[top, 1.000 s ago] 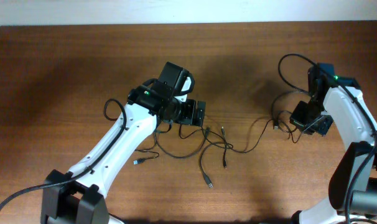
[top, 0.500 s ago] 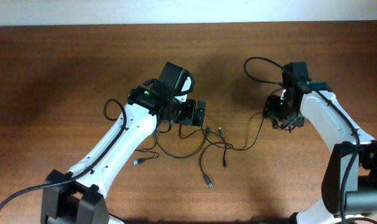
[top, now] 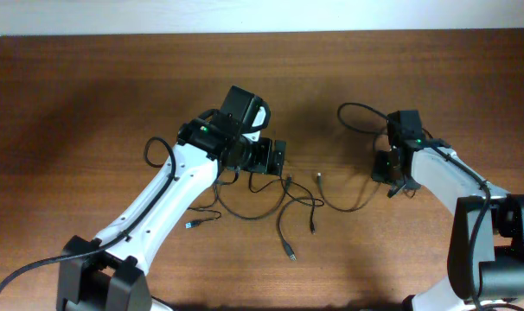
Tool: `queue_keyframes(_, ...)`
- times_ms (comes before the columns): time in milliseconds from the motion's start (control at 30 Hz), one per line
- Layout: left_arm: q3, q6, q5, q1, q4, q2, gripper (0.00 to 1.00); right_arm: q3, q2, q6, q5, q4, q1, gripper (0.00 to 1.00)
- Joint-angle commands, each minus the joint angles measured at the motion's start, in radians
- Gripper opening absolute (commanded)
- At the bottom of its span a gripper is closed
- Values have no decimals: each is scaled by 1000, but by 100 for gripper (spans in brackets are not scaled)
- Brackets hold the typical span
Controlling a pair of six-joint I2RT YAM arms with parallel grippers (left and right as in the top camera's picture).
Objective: Untangle cables
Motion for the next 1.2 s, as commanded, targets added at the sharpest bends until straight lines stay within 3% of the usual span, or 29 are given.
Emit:
queue_keyframes(0, 4, 3, 10, 2, 2, 7, 99, -27, 8, -5, 81, -26, 3, 29)
queue_keyframes(67, 4, 3, 10, 2, 2, 7, 99, -17, 2, -98, 2, -32, 2, 10)
queue_keyframes(133, 4, 3, 10, 2, 2, 7, 99, 42, -11, -134, -71, -98, 2, 4)
queue_keyframes(200, 4, 3, 10, 2, 2, 7, 99, 171, -20, -133, -76, -246, 2, 4)
queue_keyframes(333, 4, 3, 10, 2, 2, 7, 99, 633, -21, -188, -12, -621, 2, 4)
queue_keyframes(467, 4, 3, 10, 2, 2, 7, 99, 1011, -21, -188, 173, -781, -5, 4)
queue_keyframes(567, 4, 3, 10, 2, 2, 7, 99, 1264, -21, -188, 390, -765, -66, 4)
queue_keyframes(700, 4, 3, 10, 2, 2, 7, 99, 1300, -7, -187, 430, -695, -227, 4)
queue_keyframes(867, 4, 3, 10, 2, 2, 7, 99, 1236, 105, -183, 315, -689, -426, 4)
queue_keyframes(1167, 4, 3, 10, 2, 2, 7, 99, 1232, 443, -150, 88, -694, -515, 4)
